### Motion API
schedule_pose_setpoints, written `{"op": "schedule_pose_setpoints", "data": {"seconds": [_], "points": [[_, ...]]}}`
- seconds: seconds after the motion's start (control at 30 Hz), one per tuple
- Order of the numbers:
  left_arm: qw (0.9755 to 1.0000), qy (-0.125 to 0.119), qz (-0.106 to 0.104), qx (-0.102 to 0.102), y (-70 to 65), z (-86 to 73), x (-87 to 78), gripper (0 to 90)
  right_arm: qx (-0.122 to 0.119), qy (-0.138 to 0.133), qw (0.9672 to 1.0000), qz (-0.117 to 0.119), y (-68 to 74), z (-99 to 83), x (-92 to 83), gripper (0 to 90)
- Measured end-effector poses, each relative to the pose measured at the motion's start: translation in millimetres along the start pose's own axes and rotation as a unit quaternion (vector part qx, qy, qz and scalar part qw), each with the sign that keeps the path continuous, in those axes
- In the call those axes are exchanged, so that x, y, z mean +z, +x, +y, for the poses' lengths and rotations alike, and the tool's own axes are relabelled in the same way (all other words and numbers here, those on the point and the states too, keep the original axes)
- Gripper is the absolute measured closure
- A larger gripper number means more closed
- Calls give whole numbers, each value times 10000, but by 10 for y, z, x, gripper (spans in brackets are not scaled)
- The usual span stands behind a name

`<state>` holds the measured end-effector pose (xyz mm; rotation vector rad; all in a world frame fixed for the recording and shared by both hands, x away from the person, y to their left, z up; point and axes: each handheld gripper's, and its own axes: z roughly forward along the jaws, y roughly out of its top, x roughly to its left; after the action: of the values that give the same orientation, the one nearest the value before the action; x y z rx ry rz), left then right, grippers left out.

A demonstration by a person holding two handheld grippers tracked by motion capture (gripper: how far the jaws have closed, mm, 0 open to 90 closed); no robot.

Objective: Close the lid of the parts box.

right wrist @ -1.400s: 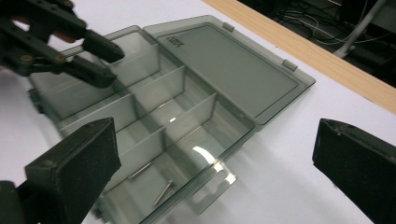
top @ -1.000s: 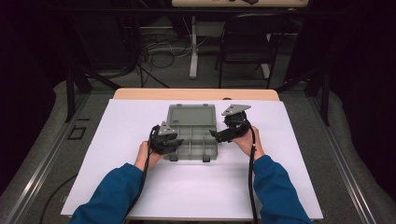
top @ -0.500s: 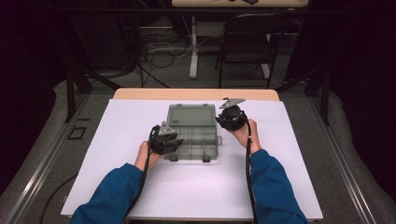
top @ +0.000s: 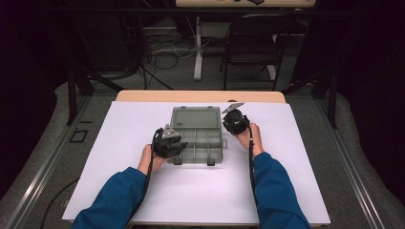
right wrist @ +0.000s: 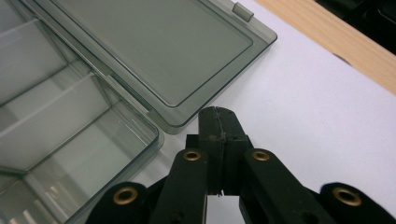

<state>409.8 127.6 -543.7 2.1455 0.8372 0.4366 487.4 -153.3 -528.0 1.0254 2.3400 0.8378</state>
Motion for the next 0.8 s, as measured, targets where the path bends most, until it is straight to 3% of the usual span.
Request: {"op": "schedule_pose_setpoints", "data": {"seconds": [0.23, 0.47, 0.53, 0.8], "points": [[10000, -2, -8, 6, 2, -1, 0, 623, 165, 170, 9997, 19, -46, 21, 123, 900], [10000, 5, -18, 19, 4, -2, -2, 623, 237, 486, 9985, -5, 10, 21, 245, 900], [10000, 3, -11, 18, 3, -3, -2, 623, 156, 463, 9988, 20, 1, 11, 278, 900], [10000, -7, -3, 40, 2, -3, 1, 626, 313, 468, 9984, 27, -1, -8, 291, 900]]}}
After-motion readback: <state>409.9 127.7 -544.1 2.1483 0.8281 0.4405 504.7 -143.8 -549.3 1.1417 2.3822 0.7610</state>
